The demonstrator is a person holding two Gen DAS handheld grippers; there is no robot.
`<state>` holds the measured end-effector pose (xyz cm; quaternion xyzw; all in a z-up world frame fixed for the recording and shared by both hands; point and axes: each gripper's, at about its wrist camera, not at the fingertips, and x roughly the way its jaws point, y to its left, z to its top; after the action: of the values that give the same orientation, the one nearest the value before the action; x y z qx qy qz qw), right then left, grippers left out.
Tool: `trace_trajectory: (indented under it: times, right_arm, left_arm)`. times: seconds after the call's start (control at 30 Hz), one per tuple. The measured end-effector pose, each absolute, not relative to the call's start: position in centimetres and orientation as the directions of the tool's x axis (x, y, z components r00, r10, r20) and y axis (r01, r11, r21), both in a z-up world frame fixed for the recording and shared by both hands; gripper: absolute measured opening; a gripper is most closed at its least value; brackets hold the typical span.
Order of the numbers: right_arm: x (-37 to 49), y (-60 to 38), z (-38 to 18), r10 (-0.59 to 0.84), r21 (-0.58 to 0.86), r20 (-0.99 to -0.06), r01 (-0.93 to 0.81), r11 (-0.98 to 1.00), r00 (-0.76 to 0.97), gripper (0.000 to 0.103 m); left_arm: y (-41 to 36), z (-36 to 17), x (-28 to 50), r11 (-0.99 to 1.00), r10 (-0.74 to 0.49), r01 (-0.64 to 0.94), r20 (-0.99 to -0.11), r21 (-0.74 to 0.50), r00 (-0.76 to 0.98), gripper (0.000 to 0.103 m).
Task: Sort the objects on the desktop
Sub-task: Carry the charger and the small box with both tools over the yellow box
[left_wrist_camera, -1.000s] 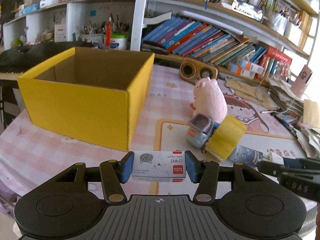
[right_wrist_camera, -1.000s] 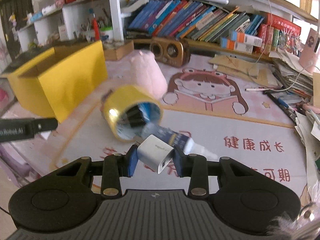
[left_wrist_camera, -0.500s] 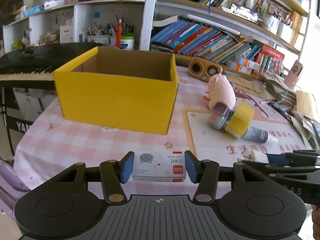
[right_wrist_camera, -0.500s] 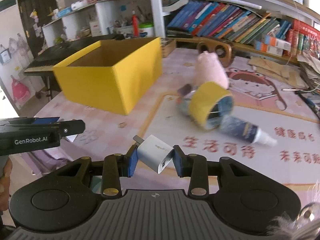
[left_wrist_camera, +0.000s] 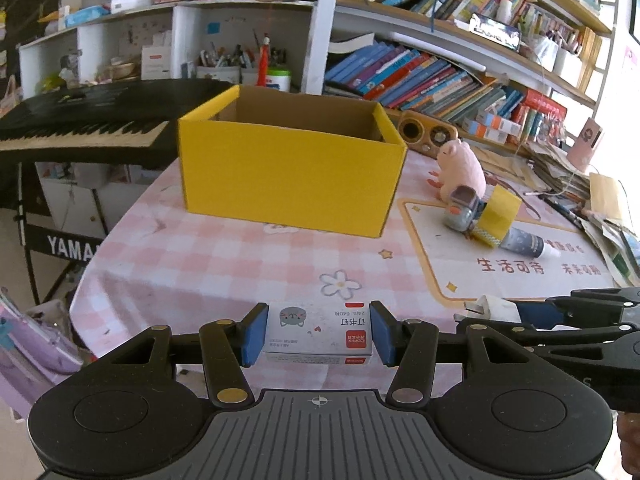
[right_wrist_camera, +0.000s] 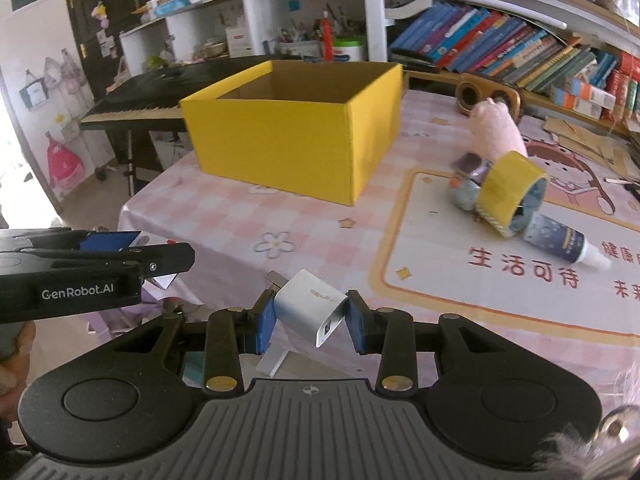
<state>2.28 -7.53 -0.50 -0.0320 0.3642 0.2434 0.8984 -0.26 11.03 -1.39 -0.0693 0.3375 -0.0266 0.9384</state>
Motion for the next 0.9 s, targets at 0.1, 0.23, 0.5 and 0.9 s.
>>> trace_trajectory:
  times: [0.1,0.23,0.5,0.9]
  right_arm:
    - [1.7,-6.7,-0.4,0.421,0.113,-0.667,-0.475,0.873,0.615,0.035]
    - [1.4,-5.9,-0.3,0.426,0.109,-0.665,-0.485,0.868,0.613,0.035]
    - [1.1,-4.9,0.0,0.438,0.092,-0.66,-0.513,0.853,0.61,0.035]
    - [1.0,-4.6,0.2,0.44,0.097,-0.659,-0.512,0.853,0.609,0.035]
  left_arm:
    - [11.7,-1.4,-0.7,0.988,-0.096,-0.004,-0.627,-0.156,0.773,0.052]
    - [12.6,-1.3,-1.3,0.986,-0.093,-0.012,-0.618,-0.164,0.781,0.052]
    - [13.1,-1.0,-1.6,0.986,-0.093,-0.01,-0.603,-0.166,0.793,0.052]
    - [12.9,-1.0,-1.9,0.987,-0.102,0.006,-0.604,-0.159,0.79,0.052]
